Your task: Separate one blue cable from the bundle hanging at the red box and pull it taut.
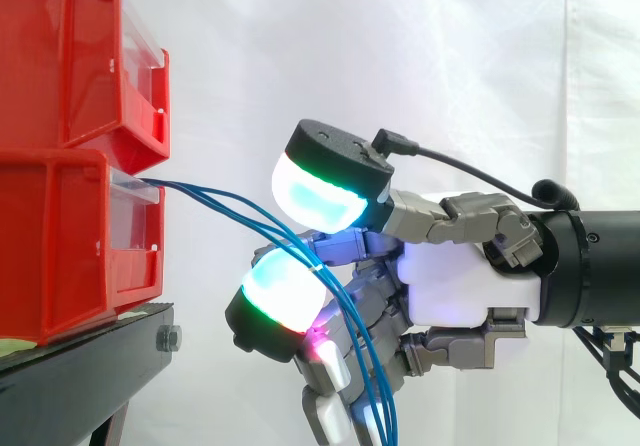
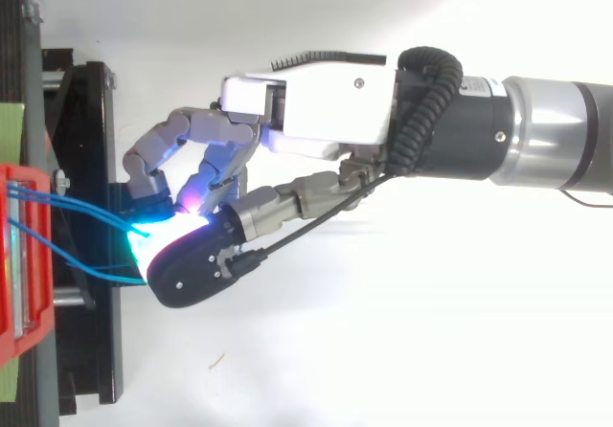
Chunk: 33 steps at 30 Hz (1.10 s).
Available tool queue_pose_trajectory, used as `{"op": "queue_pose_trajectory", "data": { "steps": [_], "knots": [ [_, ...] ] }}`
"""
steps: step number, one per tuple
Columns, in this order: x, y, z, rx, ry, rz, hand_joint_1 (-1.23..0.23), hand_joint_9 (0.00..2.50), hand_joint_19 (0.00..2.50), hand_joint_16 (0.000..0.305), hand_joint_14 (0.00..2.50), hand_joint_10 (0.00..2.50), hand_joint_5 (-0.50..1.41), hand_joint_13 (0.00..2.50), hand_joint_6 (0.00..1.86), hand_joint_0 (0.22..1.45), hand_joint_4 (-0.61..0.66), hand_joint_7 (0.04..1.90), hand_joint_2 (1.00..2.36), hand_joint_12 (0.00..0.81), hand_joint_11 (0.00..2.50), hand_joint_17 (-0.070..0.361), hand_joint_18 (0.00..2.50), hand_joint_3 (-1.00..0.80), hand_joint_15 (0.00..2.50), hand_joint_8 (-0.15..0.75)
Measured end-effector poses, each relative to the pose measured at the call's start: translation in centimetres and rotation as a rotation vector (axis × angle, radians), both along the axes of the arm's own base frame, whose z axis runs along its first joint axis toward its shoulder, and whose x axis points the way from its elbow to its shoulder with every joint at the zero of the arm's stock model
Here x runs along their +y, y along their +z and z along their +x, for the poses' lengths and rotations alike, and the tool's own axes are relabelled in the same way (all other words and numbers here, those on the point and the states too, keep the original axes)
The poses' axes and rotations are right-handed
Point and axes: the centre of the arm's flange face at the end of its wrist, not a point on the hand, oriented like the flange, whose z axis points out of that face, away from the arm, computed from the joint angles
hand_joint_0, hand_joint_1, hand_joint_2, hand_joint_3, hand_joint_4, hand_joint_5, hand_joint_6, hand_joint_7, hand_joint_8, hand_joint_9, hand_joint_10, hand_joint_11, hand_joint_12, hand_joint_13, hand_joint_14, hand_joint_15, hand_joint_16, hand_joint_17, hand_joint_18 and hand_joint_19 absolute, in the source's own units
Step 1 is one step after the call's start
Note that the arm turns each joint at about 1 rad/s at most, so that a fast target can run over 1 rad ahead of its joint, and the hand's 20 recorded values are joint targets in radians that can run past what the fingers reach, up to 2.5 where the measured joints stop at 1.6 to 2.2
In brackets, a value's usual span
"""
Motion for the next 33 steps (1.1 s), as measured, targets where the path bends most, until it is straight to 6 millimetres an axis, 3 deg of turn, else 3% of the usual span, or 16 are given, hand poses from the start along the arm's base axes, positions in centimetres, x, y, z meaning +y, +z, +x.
{"op": "queue_pose_trajectory", "data": {
  "steps": [3,7,16,23,28,33],
  "knots": [
    [0.0,0.0,0.0,0.0,0.0,0.0,-0.68,1.02,0.57,0.062,0.02,0.02,-0.17,1.07,0.89,0.59,0.15,1.14,1.01,0.439,0.93,0.139,1.15,-0.16,0.61,0.395],
    [0.0,0.0,0.0,0.001,0.0,0.0,-0.79,0.96,0.58,0.057,0.02,0.02,-0.19,1.03,0.91,0.62,0.1,1.17,1.02,0.423,0.97,0.128,1.09,-0.16,0.64,0.371],
    [0.1,0.0,0.0,0.003,0.001,-0.013,-0.89,0.94,0.54,0.052,0.02,0.02,-0.19,0.99,0.92,0.72,0.13,1.12,1.0,0.388,0.98,0.116,1.04,-0.5,0.62,0.34],
    [0.2,0.6,-0.5,0.032,0.002,-0.067,-0.73,1.0,0.57,0.054,0.02,0.02,-0.16,1.03,0.91,0.52,0.15,1.12,1.0,0.404,0.97,0.121,1.09,-0.5,0.62,0.361],
    [0.1,2.8,-1.5,0.065,-0.002,-0.098,-0.58,1.03,0.58,0.055,0.02,0.02,-0.16,1.05,0.89,0.51,0.15,1.13,1.0,0.401,0.94,0.123,1.11,-0.5,0.63,0.368],
    [0.0,3.5,-2.3,0.109,-0.001,-0.107,-0.47,1.03,0.62,0.052,0.02,0.02,-0.15,1.04,0.88,0.54,0.14,1.14,1.0,0.387,0.93,0.118,1.09,-0.5,0.63,0.356]
  ]
}}
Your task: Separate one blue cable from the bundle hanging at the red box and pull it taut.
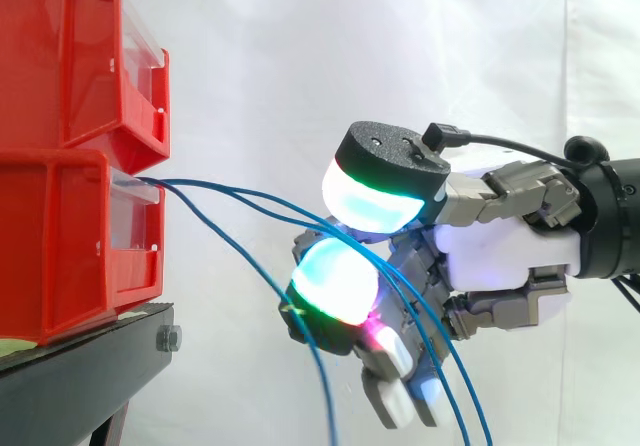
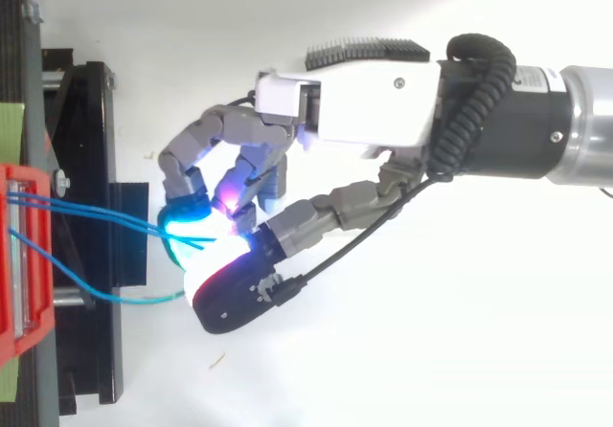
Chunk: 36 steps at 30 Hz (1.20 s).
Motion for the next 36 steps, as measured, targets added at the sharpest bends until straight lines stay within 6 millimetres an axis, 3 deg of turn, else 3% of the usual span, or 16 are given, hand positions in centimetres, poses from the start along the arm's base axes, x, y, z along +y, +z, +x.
{"op": "queue_pose_trajectory", "data": {
  "steps": [2,10,15,19,20,24,29,33,36],
  "knots": [
    [-0.09,0.04,-0.14,0.009,-0.001,-0.001,-0.45,1.03,0.63,0.05,0.02,0.02,-0.15,1.03,0.88,0.6,0.13,1.16,1.0,0.375,0.92,0.114,1.07,-0.5,0.64,0.348],
    [-0.39,-0.01,-0.29,0.018,-0.005,-0.001,-0.73,1.01,0.57,0.059,0.02,0.02,-0.16,1.05,0.9,0.6,0.11,1.19,1.01,0.409,0.93,0.133,1.14,-0.15,0.64,0.386],
    [-0.53,0.01,-0.31,0.018,-0.007,-0.001,-0.84,0.94,0.59,0.052,0.02,0.02,-0.19,1.0,0.92,0.65,0.06,1.2,1.01,0.396,0.98,0.118,1.06,-0.22,0.65,0.347],
    [-0.56,-0.04,-0.33,0.02,-0.008,-0.002,-0.89,0.93,0.58,0.052,0.02,0.02,-0.19,1.0,0.92,0.68,0.11,1.15,1.01,0.391,0.97,0.116,1.06,-0.39,0.65,0.341],
    [-0.59,-0.05,-0.34,0.02,-0.011,-0.003,-0.86,0.94,0.58,0.051,0.02,0.02,-0.18,1.0,0.92,0.66,0.13,1.14,1.0,0.391,0.98,0.115,1.05,-0.5,0.66,0.343],
    [-0.75,-0.05,-0.36,0.021,-0.026,-0.008,-0.62,0.99,0.6,0.053,0.02,0.02,-0.16,1.03,0.9,0.54,0.14,1.14,1.0,0.395,0.95,0.119,1.08,-0.5,0.64,0.36],
    [-0.89,-0.12,-0.39,0.023,-0.04,-0.011,-0.38,1.03,0.62,0.051,0.02,0.02,-0.16,1.05,0.89,0.58,0.13,1.15,1.0,0.383,0.93,0.116,1.08,-0.5,0.65,0.353],
    [-0.91,-0.14,-0.4,0.023,-0.041,-0.011,-0.4,1.03,0.66,0.051,0.02,0.02,-0.15,1.03,0.88,0.62,0.11,1.19,1.0,0.379,0.93,0.114,1.07,-0.47,0.65,0.349],
    [-0.92,-0.16,-0.4,0.023,-0.042,-0.011,-0.56,1.03,0.61,0.056,0.02,0.02,-0.16,1.05,0.89,0.6,0.14,1.19,1.01,0.406,0.93,0.127,1.12,-0.26,0.65,0.379]
  ]
}}
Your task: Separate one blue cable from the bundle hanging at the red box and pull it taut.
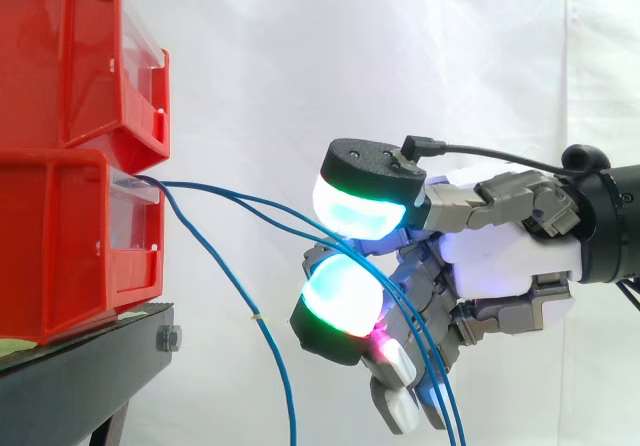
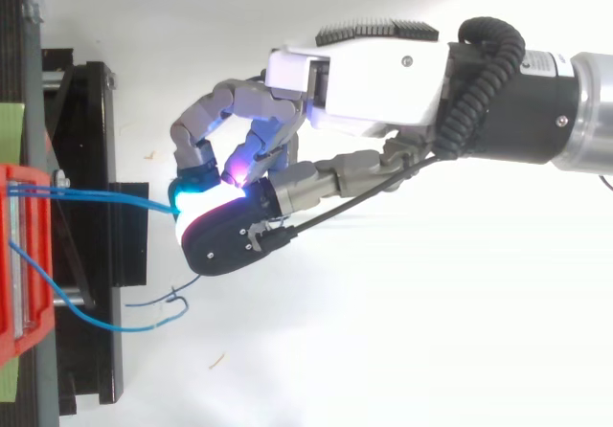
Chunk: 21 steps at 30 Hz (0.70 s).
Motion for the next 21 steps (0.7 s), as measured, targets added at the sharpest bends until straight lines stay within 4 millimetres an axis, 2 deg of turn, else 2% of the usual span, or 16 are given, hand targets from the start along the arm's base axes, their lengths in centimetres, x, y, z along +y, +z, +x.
{"op": "queue_pose_trajectory", "data": {
  "steps": [3,9,11,18,21],
  "knots": [
    [-0.01,0.01,0.0,0.0,-0.001,0.0,-0.71,1.02,0.58,0.06,0.02,0.02,-0.16,1.07,0.9,0.6,0.13,1.19,1.01,0.43,0.94,0.136,1.16,-0.14,0.65,0.398],
    [-0.02,-0.02,-0.02,0.001,-0.001,0.0,-0.83,0.96,0.59,0.055,0.02,0.02,-0.18,1.03,0.92,0.64,0.04,1.24,1.02,0.413,0.97,0.124,1.09,-0.13,0.64,0.363],
    [-0.01,-0.02,-0.03,0.001,-0.001,0.0,-0.87,0.94,0.58,0.052,0.02,0.02,-0.19,1.01,0.92,0.69,0.03,1.29,1.02,0.392,0.99,0.118,1.07,-0.23,0.64,0.349],
    [-0.01,-0.09,-0.03,0.002,-0.001,0.0,-0.89,0.93,0.54,0.052,0.02,0.02,-0.19,1.0,0.93,0.76,0.04,1.19,1.0,0.391,0.98,0.116,1.06,-0.47,0.63,0.338],
    [-0.05,-0.14,-0.05,0.003,-0.001,0.0,-0.89,0.93,0.52,0.051,0.02,0.02,-0.19,1.0,0.93,0.76,0.05,1.2,1.0,0.385,0.98,0.115,1.06,-0.5,0.63,0.339]
  ]
}}
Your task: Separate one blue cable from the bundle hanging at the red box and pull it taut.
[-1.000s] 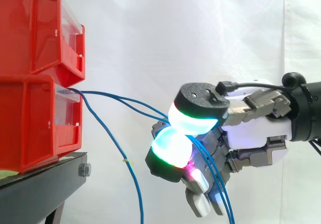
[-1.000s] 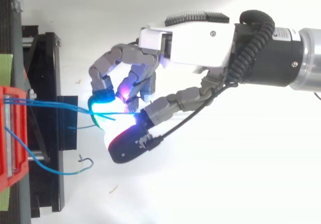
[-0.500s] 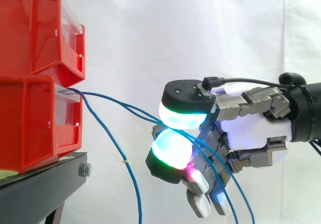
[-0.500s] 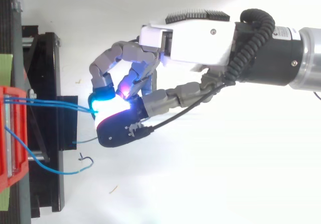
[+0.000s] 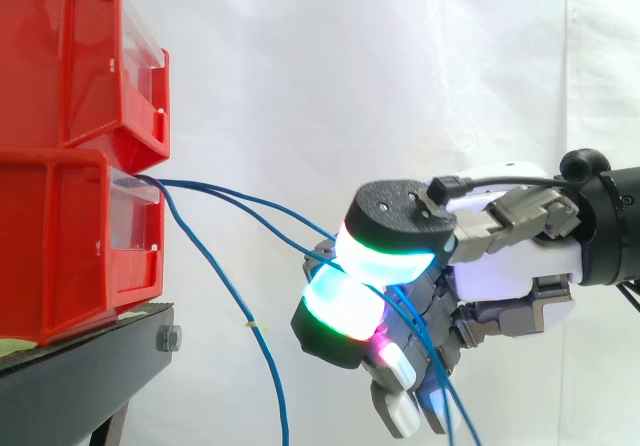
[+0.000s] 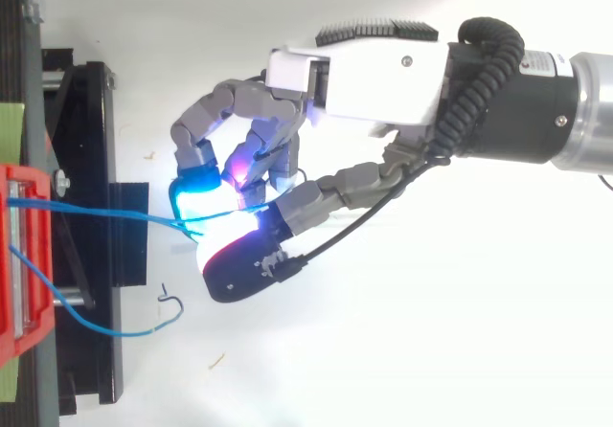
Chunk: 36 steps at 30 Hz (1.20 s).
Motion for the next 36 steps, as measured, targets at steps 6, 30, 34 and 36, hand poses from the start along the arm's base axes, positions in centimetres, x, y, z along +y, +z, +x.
{"op": "queue_pose_trajectory", "data": {
  "steps": [6,30,34,36],
  "knots": [
    [-0.01,-0.09,-0.05,0.002,0.0,0.0,-0.84,0.97,0.56,0.05,0.02,0.02,-0.17,1.01,0.92,0.62,0.12,1.16,1.0,0.386,0.98,0.113,1.06,-0.5,0.63,0.344],
    [-0.07,-0.1,-0.09,0.003,-0.001,0.0,-0.39,1.05,0.67,0.051,0.02,0.02,-0.15,1.04,0.85,0.63,0.13,1.15,1.0,0.378,0.92,0.115,1.06,-0.46,0.66,0.349],
    [-0.08,-0.08,-0.08,0.002,-0.001,0.0,-0.54,1.02,0.65,0.053,0.02,0.02,-0.15,1.04,0.85,0.6,0.14,1.19,1.01,0.389,0.93,0.119,1.07,-0.28,0.66,0.357],
    [-0.08,-0.09,-0.09,0.002,-0.001,0.0,-0.64,1.03,0.59,0.061,0.02,0.02,-0.16,1.07,0.87,0.59,0.16,1.17,1.01,0.432,0.92,0.137,1.15,-0.2,0.64,0.387]
  ]
}}
